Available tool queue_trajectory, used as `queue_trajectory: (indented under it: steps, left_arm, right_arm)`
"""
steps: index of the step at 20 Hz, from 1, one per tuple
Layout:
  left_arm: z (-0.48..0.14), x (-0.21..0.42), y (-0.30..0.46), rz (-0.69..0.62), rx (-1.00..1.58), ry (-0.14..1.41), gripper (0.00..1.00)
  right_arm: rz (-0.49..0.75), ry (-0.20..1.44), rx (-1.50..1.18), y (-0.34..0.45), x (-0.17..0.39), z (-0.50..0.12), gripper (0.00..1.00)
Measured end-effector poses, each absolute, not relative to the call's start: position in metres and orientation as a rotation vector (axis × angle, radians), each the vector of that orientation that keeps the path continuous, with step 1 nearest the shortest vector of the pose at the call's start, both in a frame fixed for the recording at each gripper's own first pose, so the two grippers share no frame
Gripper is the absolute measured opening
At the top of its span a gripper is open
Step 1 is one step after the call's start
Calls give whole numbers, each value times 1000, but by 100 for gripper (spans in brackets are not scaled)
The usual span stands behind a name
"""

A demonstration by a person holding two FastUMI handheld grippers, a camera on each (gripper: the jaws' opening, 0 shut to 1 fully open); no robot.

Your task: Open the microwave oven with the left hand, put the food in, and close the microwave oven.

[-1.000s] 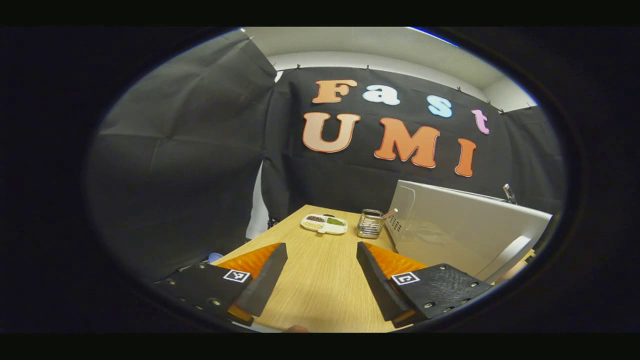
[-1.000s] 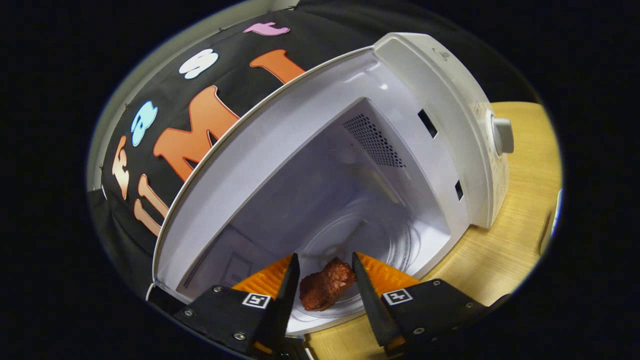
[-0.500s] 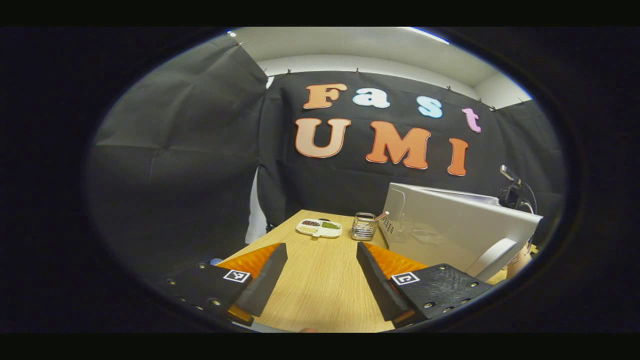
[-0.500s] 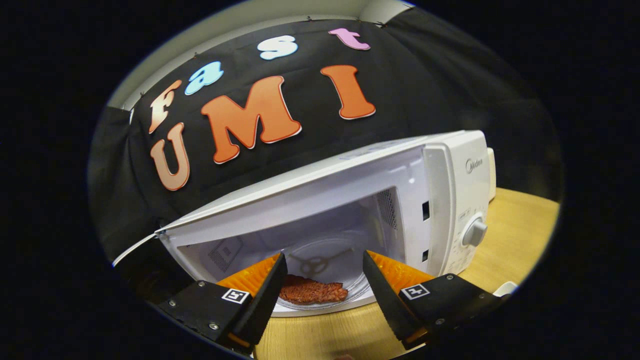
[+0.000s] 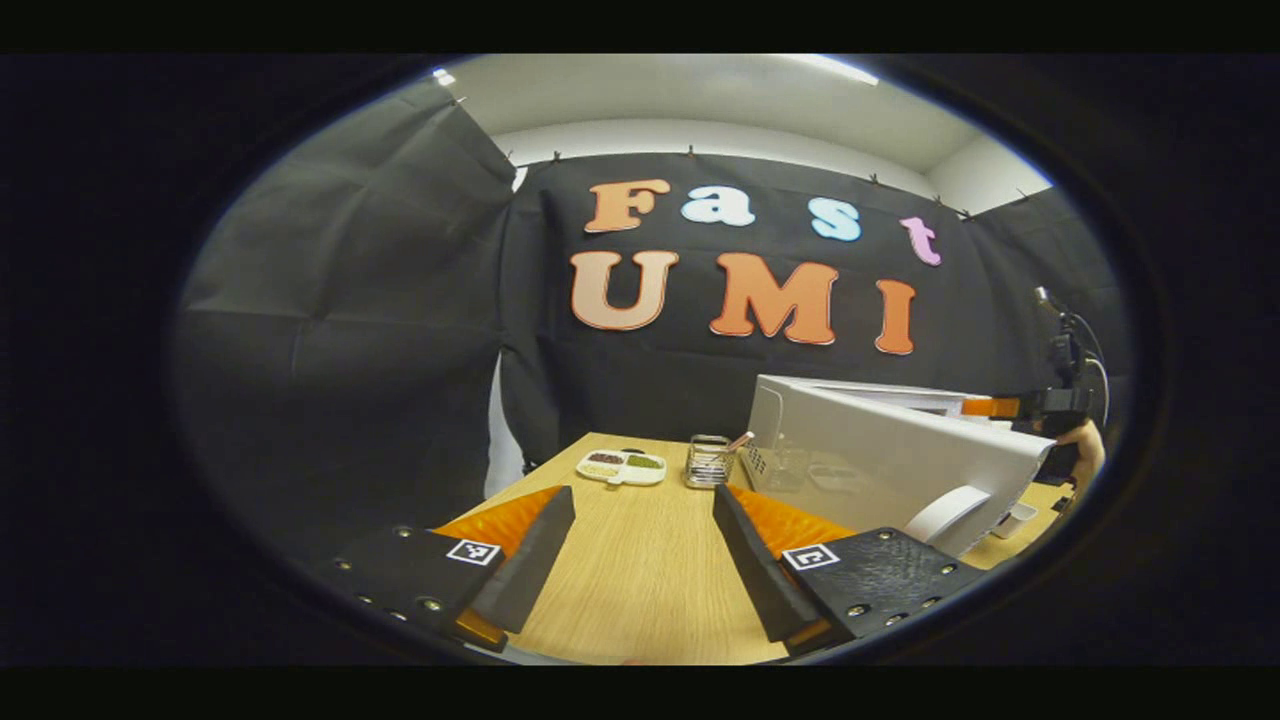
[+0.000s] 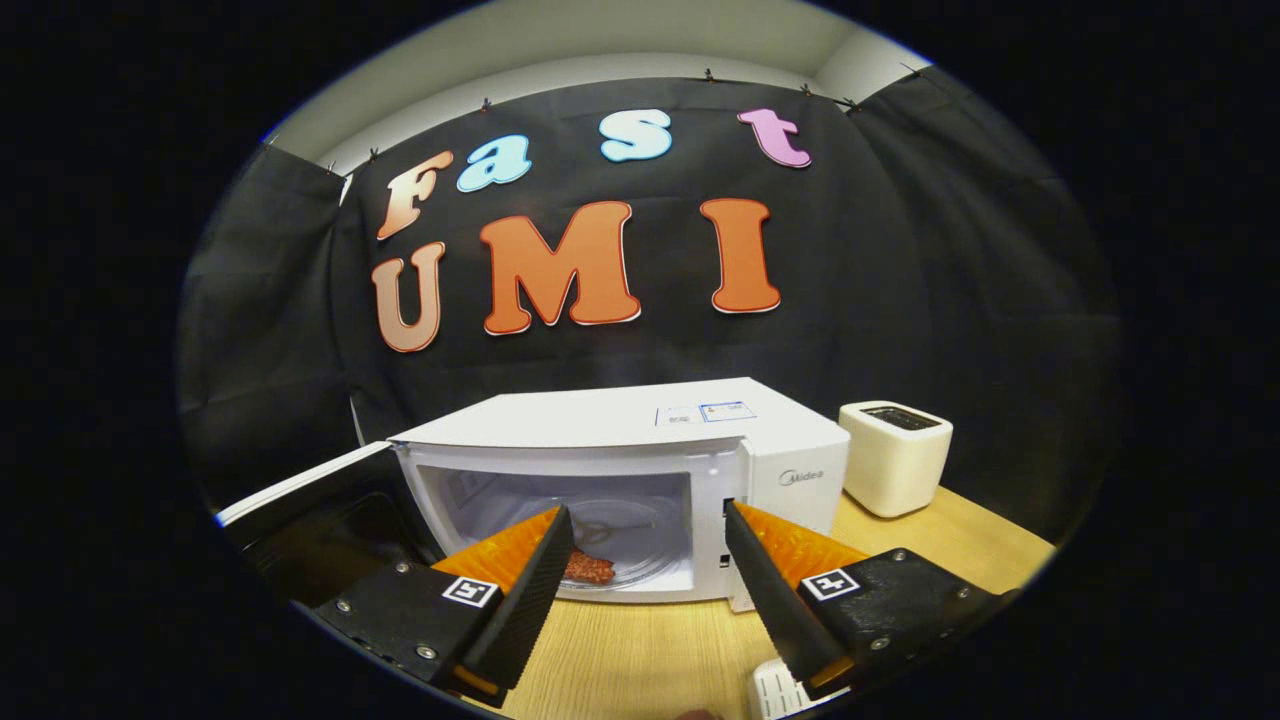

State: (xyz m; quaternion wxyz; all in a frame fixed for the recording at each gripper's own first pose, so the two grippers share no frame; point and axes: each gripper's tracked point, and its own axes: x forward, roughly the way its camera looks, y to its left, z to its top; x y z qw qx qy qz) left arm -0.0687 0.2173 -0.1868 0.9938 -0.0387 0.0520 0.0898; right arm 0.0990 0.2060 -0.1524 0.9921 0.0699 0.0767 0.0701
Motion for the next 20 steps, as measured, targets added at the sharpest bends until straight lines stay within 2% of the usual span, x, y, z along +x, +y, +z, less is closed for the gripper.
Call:
queue_trajectory:
  steps: [3, 14, 15, 16, 17, 18, 20]
  left_arm:
    - [-189, -68, 204, 159, -52, 108, 86]
    - [-206, -51, 130, 14, -54, 171, 83]
    - [-209, -50, 121, -5, -51, 178, 74]
    - [-210, -48, 112, -21, -47, 182, 73]
    - [-211, -45, 103, -40, -39, 187, 52]
    - [-212, -43, 94, -54, -28, 194, 48]
    - [-211, -39, 75, -81, -1, 191, 27]
  right_arm:
    - [147, 146, 140, 172, 78, -139, 95]
    - [-13, 72, 106, 33, 43, -102, 94]
    - [-15, 74, 111, 28, 41, -102, 94]
    - [-14, 77, 116, 27, 43, -102, 94]
    - [-12, 78, 119, 26, 42, -103, 94]
    - [-13, 82, 120, 20, 41, -105, 94]
    - [-23, 88, 116, 5, 37, -109, 94]
